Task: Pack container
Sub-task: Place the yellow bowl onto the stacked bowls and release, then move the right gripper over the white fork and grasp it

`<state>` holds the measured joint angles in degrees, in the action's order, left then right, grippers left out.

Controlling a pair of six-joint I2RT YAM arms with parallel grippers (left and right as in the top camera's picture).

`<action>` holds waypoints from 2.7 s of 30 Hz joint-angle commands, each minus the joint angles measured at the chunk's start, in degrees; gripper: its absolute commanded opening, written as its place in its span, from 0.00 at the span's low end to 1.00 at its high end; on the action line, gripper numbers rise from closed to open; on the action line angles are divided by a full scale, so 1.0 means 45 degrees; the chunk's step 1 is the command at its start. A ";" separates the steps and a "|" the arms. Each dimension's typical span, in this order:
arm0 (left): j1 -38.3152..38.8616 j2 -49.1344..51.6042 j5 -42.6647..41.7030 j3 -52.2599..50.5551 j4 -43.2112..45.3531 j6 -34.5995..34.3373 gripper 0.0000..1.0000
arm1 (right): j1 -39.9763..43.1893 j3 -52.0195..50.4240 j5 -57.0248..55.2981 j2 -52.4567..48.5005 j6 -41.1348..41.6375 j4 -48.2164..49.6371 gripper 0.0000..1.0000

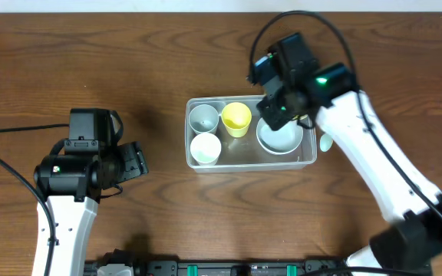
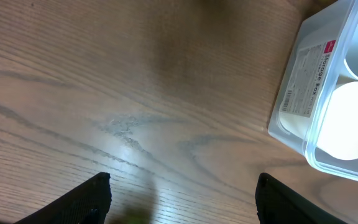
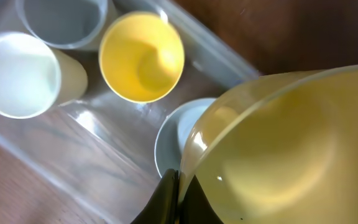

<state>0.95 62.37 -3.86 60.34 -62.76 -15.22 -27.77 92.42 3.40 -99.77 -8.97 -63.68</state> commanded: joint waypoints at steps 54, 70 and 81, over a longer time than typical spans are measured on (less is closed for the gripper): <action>-0.0063 0.0024 0.0189 -0.0029 -0.0257 -0.0073 0.75 | 0.8276 -0.0165 -0.1622 0.3045 0.3682 -0.0529 0.90; -0.0063 0.0024 0.0189 -0.0029 -0.0257 -0.0073 0.75 | 0.8602 -0.0908 -0.0996 -0.2992 0.1967 0.1161 0.90; -0.0063 0.0024 0.0185 -0.0029 -0.0267 -0.0073 0.75 | 0.8777 -0.0908 -0.0986 -0.5129 0.1972 0.1729 0.89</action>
<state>0.95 62.37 -3.86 60.34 -63.86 -15.22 10.61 88.64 -1.43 -121.25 0.78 -56.23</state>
